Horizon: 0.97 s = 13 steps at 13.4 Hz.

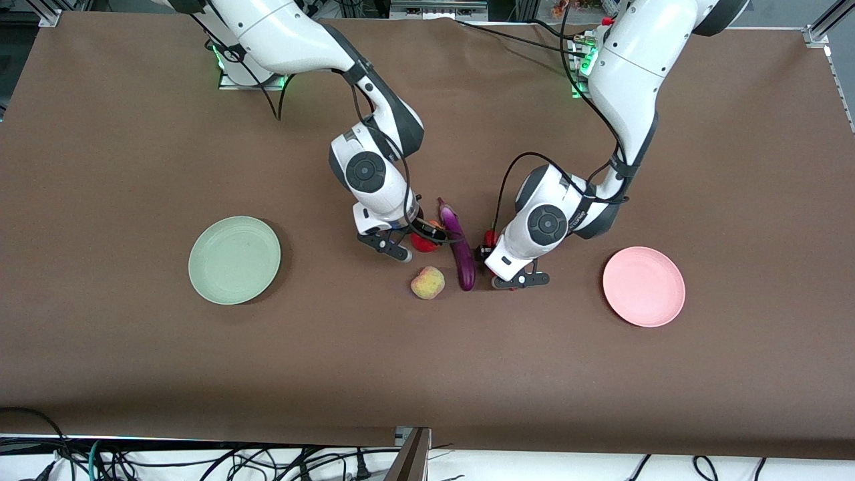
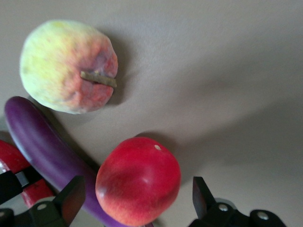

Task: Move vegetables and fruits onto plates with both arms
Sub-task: 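Grasp the red chili and red apple with the left and right grippers, then carry the chili to the pink plate while the right gripper carries the apple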

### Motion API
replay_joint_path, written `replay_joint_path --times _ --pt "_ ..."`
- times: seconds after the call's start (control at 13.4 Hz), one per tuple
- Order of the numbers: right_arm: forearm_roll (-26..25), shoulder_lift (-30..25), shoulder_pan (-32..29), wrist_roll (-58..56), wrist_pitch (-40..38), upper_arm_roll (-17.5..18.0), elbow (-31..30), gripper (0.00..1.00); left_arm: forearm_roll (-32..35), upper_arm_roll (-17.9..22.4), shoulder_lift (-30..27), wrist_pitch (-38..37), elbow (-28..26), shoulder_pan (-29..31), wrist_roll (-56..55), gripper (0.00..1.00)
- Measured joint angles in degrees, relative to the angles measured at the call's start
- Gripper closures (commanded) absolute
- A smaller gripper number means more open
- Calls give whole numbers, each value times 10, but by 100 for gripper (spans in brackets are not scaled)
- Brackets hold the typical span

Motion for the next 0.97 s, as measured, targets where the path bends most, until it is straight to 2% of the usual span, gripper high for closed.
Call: replay_joint_path --times 0.07,0.15,0.22,0.3,0.45,0.6,0.82,0.97 --pt "0 5 3 5 6 0 0 2 0 0 0 0 3 -3 0 94" --pt "0 8 4 10 8 0 0 15 0 -1 0 0 7 -4 0 100" --pt "0 8 3 13 8 0 0 32 0 -1 0 0 9 -5 0 100" --pt "0 8 3 13 8 -1 2 45 0 0 0 0 11 -5 2 100" --pt "1 8 3 14 8 -1 4 62 0 5 -2 -2 13 -3 30 100" --pt "1 7 3 14 3 -4 5 63 0 16 -15 -40 17 12 100 100" --pt "1 -9 -5 -1 -58 -19 18 63 10 23 -51 -133 28 87 265 100" --pt "1 -41 -36 -53 -130 -25 23 63 67 28 -66 -171 33 140 351 100"
